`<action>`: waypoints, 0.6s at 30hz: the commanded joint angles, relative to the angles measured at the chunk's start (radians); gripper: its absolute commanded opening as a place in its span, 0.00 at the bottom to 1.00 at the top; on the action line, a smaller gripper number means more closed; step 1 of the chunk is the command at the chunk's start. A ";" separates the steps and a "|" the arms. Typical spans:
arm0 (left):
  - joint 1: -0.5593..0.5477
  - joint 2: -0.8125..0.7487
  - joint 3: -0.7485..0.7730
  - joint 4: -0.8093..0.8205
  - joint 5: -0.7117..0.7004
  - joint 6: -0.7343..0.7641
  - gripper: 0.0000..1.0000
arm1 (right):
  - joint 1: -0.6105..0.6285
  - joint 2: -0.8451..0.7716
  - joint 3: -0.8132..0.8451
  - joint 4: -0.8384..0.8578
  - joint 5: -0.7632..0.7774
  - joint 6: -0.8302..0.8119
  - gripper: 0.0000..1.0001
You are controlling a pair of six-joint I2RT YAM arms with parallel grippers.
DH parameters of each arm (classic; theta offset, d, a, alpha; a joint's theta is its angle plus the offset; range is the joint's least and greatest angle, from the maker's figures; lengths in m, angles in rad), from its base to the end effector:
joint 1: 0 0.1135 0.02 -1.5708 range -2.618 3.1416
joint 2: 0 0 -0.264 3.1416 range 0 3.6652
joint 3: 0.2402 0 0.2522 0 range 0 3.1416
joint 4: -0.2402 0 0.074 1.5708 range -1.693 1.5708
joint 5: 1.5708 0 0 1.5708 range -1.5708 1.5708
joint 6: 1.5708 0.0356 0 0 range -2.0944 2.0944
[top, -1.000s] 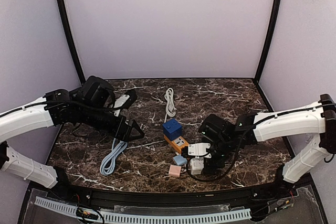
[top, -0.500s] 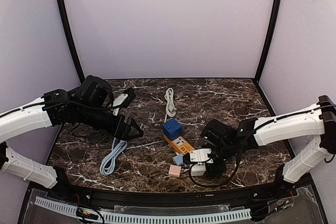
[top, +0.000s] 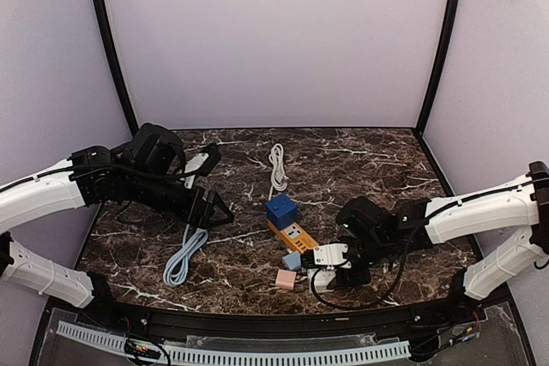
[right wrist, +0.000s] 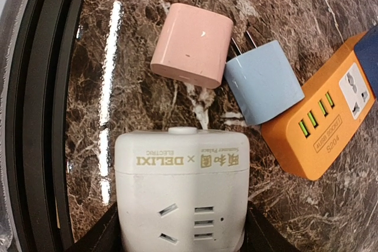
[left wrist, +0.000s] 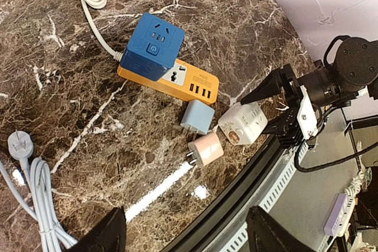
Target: Insert the plug
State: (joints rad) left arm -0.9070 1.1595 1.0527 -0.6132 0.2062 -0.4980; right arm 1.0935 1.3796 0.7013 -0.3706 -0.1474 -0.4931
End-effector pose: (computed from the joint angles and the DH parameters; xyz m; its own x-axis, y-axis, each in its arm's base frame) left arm 0.1460 -0.1984 0.3173 -0.7705 0.2261 -0.5960 0.5666 0.6714 -0.4777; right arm 0.1114 0.2268 0.1710 0.0810 -0.8626 -0.4994 -0.9921 -0.0215 -0.1238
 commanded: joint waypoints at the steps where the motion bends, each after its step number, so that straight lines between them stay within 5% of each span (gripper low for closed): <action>1: 0.000 -0.011 -0.010 0.011 0.012 -0.007 0.71 | 0.010 0.014 -0.017 0.049 -0.026 0.009 0.47; 12: 0.001 -0.027 0.021 0.000 0.028 0.077 0.72 | 0.011 -0.032 0.027 0.030 -0.002 0.055 0.00; 18: 0.000 -0.078 0.020 0.011 0.008 0.181 0.76 | 0.011 -0.071 0.094 -0.009 -0.054 0.151 0.00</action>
State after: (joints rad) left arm -0.9070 1.1339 1.0576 -0.6044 0.2256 -0.4026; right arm 1.0950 1.3544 0.7277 -0.3763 -0.1616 -0.4229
